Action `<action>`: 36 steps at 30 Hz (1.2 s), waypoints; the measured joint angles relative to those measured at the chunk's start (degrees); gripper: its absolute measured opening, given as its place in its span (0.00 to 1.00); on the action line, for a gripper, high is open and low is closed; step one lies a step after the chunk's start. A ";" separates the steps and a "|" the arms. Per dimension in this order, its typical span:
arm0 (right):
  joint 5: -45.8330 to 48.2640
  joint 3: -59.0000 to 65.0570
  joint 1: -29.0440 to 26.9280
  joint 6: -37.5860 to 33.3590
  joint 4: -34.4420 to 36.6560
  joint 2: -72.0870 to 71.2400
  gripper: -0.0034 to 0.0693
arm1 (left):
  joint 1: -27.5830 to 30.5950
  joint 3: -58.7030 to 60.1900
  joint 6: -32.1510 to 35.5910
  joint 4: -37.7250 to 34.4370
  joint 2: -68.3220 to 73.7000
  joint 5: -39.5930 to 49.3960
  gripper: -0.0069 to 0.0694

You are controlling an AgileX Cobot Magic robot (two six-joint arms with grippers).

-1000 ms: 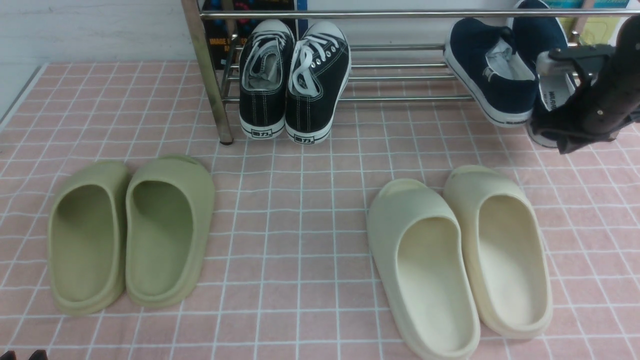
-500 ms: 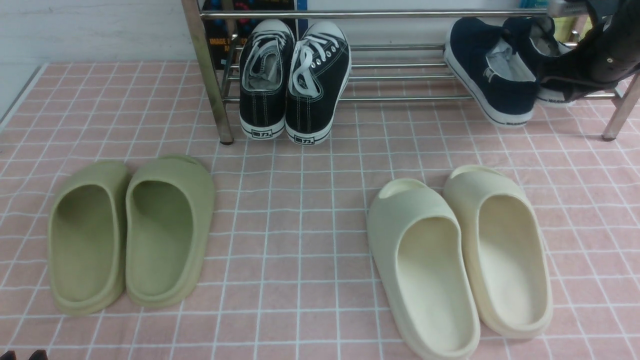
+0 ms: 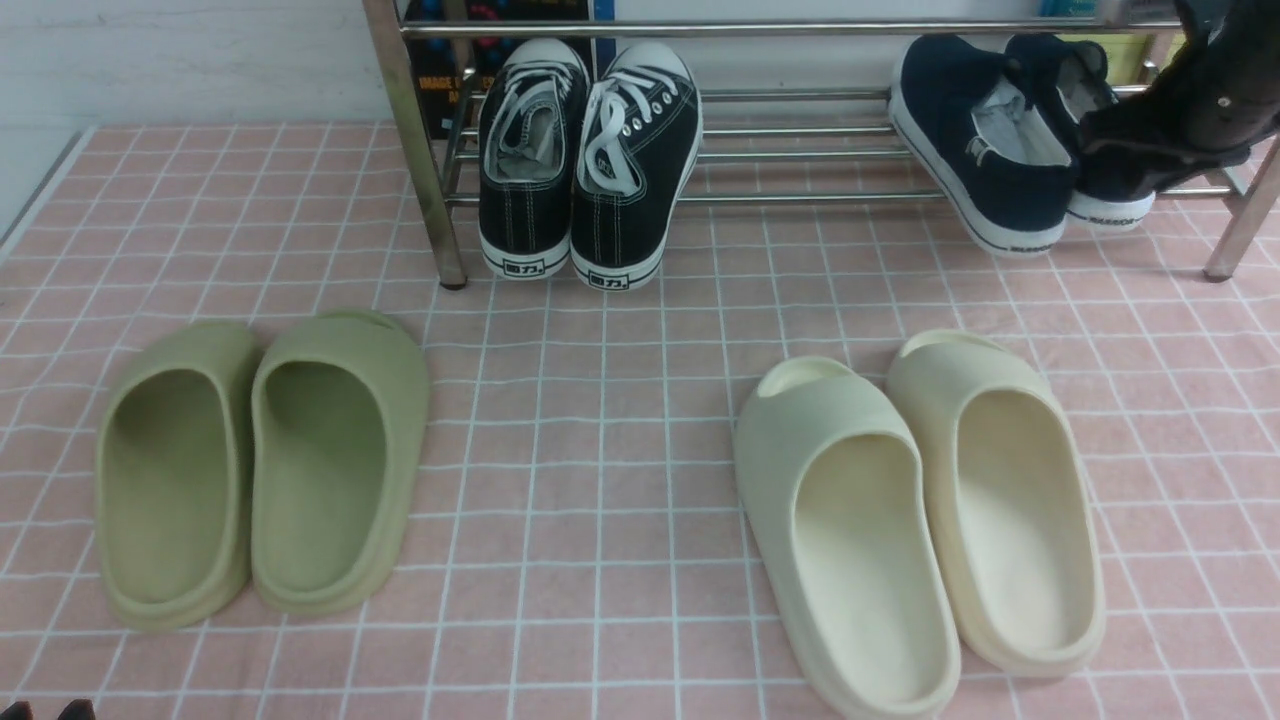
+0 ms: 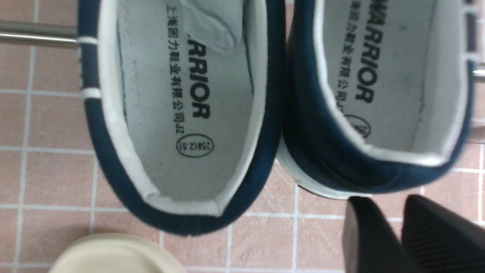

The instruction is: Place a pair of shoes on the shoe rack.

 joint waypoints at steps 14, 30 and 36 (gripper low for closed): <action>12.30 9.48 0.00 -10.45 12.14 -27.69 0.28 | 0.00 0.00 0.00 0.00 0.00 0.00 0.41; -2.44 51.05 0.00 -16.13 23.25 -73.45 0.02 | 0.00 0.00 0.00 0.00 0.00 0.00 0.41; -3.15 56.90 0.00 -15.47 23.19 -79.59 0.02 | 0.00 0.00 0.00 0.00 0.00 0.00 0.41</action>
